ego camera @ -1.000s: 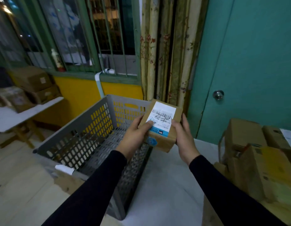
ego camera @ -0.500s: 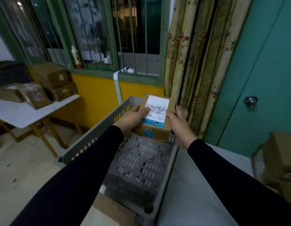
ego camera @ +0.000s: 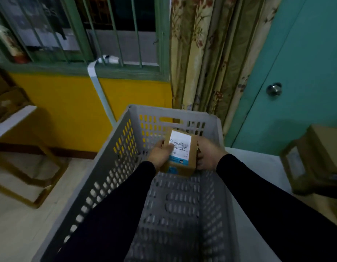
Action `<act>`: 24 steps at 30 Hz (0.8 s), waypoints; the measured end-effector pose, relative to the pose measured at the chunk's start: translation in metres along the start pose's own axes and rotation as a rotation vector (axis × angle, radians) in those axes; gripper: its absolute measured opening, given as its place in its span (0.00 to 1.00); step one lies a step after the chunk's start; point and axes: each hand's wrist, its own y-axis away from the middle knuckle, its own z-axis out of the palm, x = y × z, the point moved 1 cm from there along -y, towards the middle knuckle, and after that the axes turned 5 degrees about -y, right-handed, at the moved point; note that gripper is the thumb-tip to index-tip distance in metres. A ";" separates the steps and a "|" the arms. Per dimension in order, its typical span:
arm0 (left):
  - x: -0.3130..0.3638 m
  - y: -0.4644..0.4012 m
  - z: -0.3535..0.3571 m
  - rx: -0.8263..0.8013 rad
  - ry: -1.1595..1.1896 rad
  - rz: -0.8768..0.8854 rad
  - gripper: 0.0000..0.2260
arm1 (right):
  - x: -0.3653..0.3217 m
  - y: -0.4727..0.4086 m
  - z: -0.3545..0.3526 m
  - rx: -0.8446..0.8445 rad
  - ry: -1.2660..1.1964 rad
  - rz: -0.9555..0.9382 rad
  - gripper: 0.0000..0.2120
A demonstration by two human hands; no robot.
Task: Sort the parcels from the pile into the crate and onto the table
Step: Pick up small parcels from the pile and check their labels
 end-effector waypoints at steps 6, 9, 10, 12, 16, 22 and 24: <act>-0.047 -0.044 0.029 -0.043 -0.036 -0.086 0.12 | 0.005 -0.021 0.004 0.183 1.075 -0.216 0.18; -0.059 -0.054 0.051 -0.074 -0.055 -0.081 0.16 | -0.001 -0.011 -0.003 0.323 1.318 -0.505 0.22; -0.063 -0.056 0.057 -0.079 -0.049 -0.074 0.17 | -0.001 -0.010 -0.010 0.381 1.349 -0.583 0.23; -0.068 -0.059 0.067 -0.069 -0.033 -0.084 0.18 | 0.000 -0.012 -0.027 0.454 1.385 -0.602 0.29; -0.092 -0.072 0.077 -0.040 -0.067 -0.044 0.16 | 0.016 -0.018 -0.051 0.380 1.334 -0.507 0.39; -0.086 -0.078 0.076 0.024 -0.126 0.025 0.16 | 0.027 -0.036 -0.061 0.339 1.314 -0.462 0.43; -0.083 -0.072 0.078 0.058 -0.170 0.039 0.16 | 0.025 -0.030 -0.058 0.345 1.315 -0.440 0.38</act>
